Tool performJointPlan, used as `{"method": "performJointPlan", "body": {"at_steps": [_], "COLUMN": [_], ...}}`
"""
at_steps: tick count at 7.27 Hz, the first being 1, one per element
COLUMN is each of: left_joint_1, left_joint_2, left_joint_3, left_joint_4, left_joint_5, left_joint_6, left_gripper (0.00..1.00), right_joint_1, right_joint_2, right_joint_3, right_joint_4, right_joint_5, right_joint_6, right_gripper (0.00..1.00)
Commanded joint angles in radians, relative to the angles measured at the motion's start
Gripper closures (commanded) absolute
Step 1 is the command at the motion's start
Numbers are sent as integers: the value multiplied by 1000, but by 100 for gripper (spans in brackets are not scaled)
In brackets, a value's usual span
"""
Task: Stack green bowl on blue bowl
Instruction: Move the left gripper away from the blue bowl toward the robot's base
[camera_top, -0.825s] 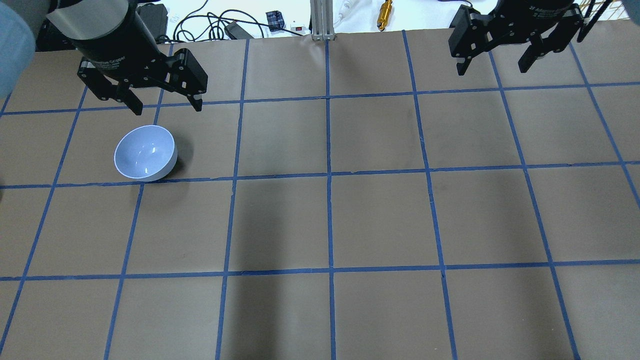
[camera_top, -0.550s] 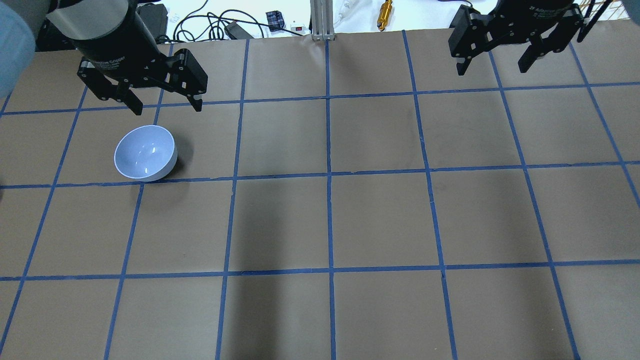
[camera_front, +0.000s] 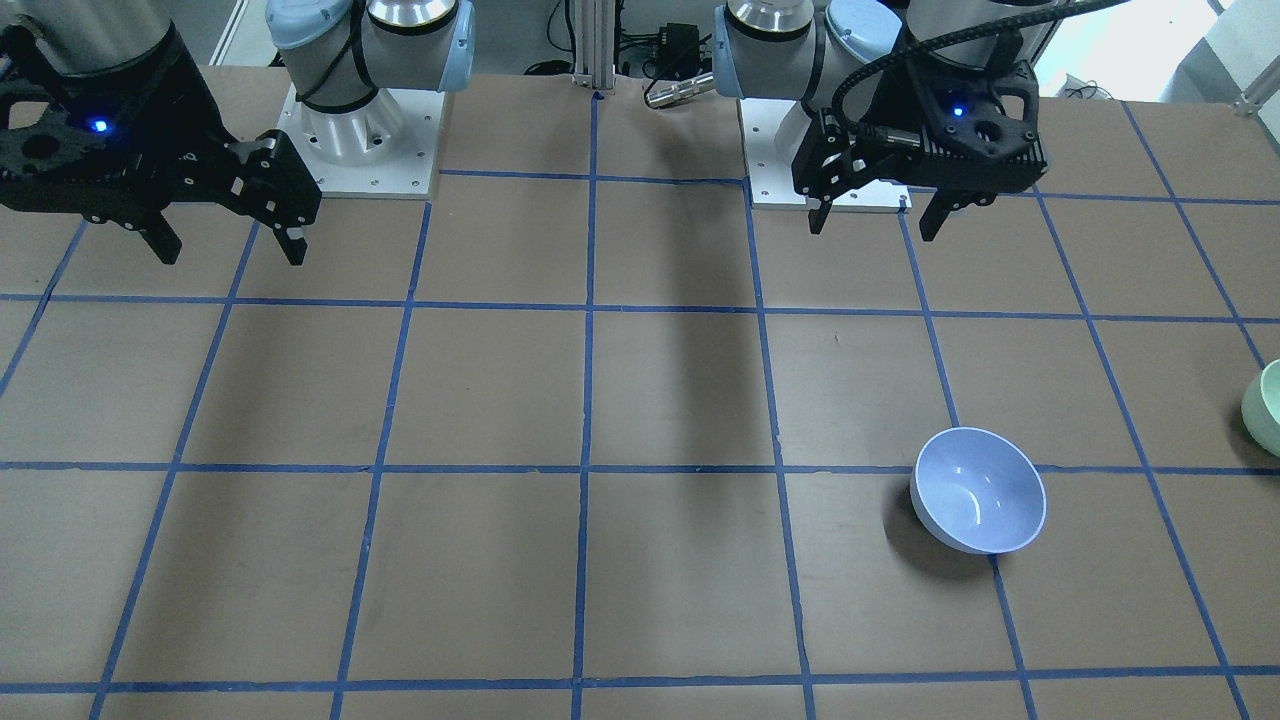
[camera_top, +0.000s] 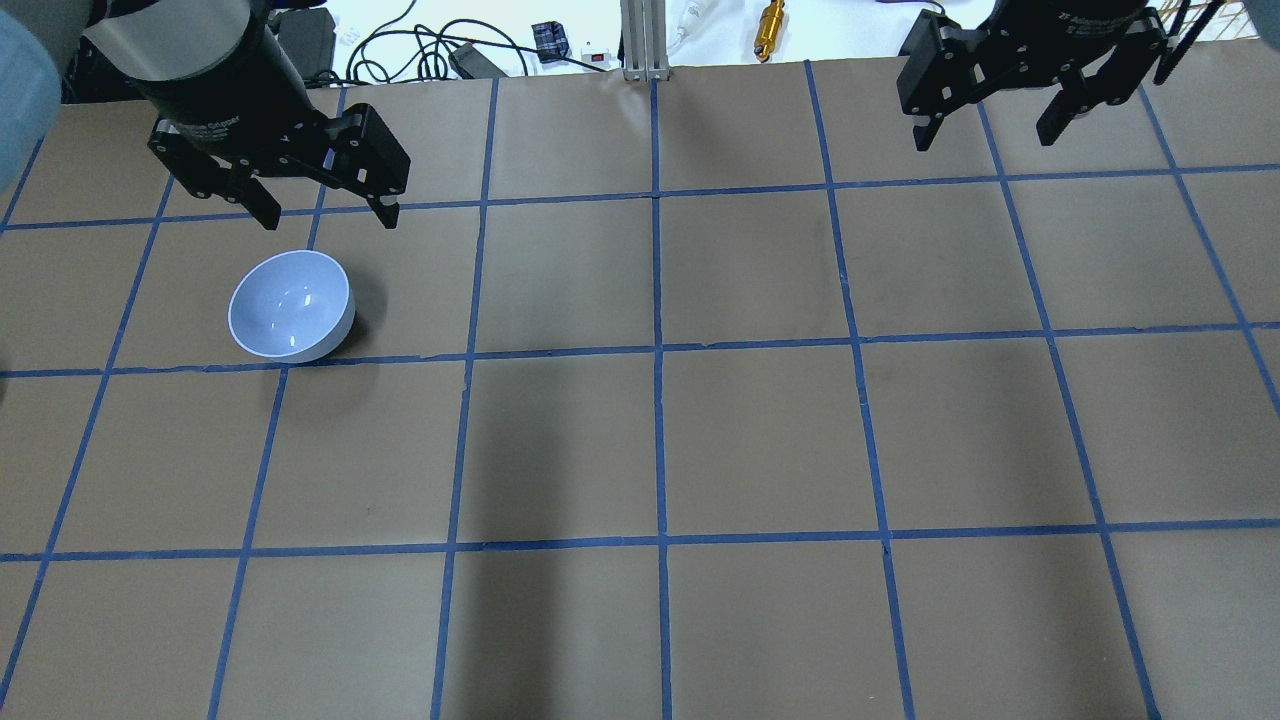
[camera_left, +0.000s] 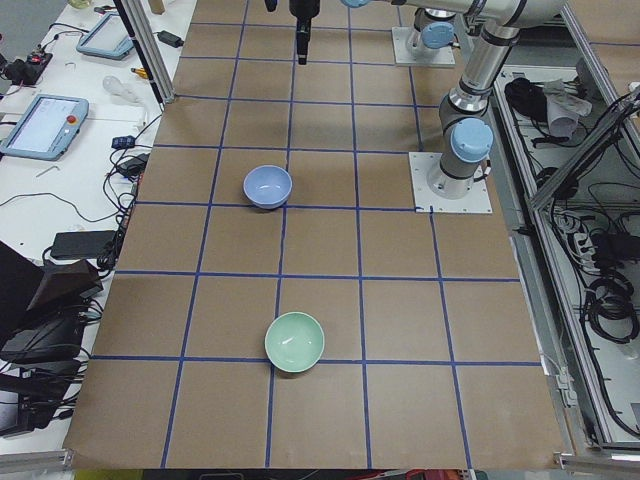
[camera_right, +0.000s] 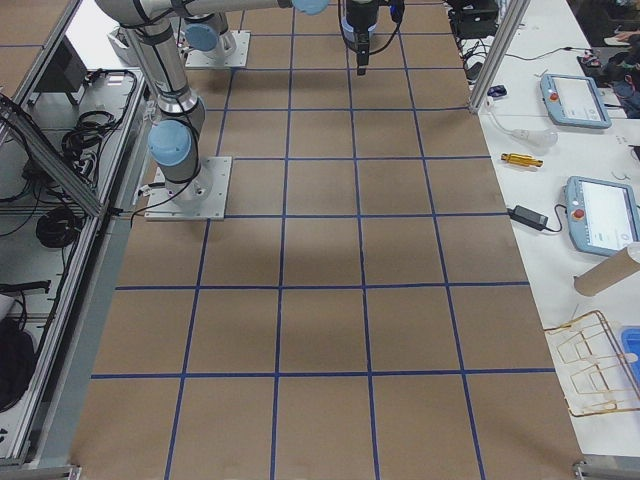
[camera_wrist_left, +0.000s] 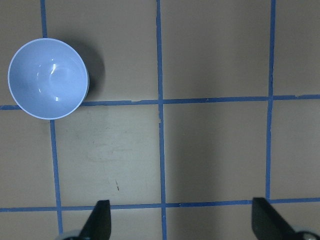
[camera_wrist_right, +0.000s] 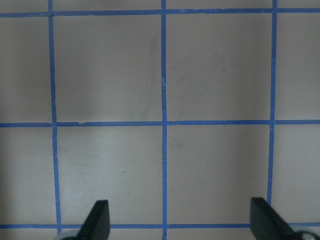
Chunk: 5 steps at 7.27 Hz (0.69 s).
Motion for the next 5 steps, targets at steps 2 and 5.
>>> {"method": "performJointPlan", "body": {"at_steps": [2,5], "left_joint_1": [179,532], "left_joint_2": [22,-10], "left_joint_3": [0,-15], "left_joint_4": [-129,-146], "left_joint_5": [4,24], "left_joint_6": [301,903], "left_gripper": [0,0], "right_joint_1": [0,0], "right_joint_2": [0,0], "right_joint_3": [0,0], "right_joint_4": [0,0], "right_joint_5": [0,0], "right_joint_6": [0,-1], "right_gripper": [0,0]}}
